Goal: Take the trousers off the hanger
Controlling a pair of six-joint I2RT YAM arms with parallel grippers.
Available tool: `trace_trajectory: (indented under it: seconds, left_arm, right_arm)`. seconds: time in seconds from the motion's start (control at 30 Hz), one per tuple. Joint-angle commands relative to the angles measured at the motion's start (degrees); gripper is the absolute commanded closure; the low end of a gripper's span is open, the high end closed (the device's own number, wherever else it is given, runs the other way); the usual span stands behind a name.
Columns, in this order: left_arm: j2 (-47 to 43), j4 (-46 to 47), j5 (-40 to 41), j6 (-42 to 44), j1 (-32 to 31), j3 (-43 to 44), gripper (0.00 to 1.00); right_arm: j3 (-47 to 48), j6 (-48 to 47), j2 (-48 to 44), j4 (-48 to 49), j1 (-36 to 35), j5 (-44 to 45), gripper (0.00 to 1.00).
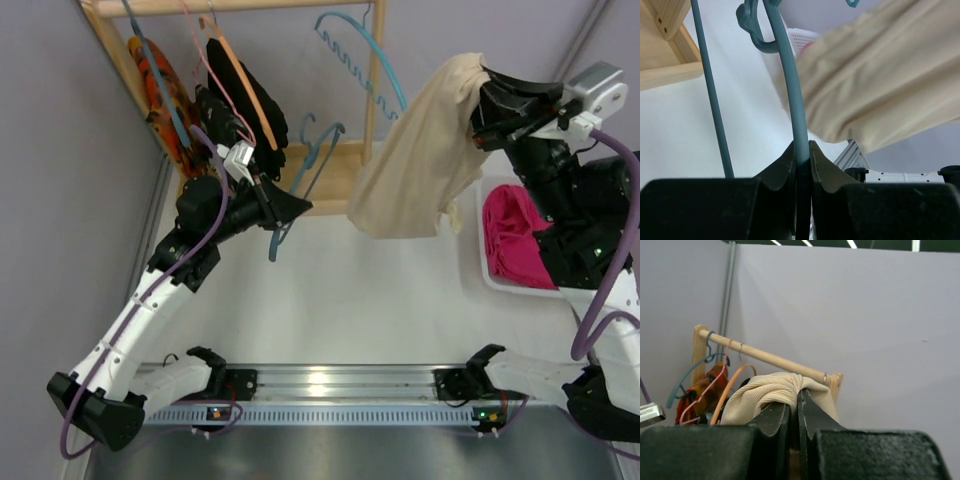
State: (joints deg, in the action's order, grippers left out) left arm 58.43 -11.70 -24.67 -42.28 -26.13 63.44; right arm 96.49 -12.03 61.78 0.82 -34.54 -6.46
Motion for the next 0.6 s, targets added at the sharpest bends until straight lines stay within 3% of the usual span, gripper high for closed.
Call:
trace_trajectory:
  seconds: [0.0,0.27,0.57]
  left_arm:
    - [-0.78,1.95,-0.82,1.24,0.11,-0.16,1.0]
    - [-1.04,1.95,-1.35,1.59,0.11,0.54,1.0]
    - [0.19,1.95,-1.35,4.66,-0.5,4.14,1.0]
  right_arm:
    - [3.44,-3.78,-3.85,7.44,1.23,5.4,1.0]
    - [-2.43,-12.56,-11.23,6.74,1.41,19.8,1.0]
    - [-11.23,-18.46,-21.08,6.48,18.7,30.71,1.0]
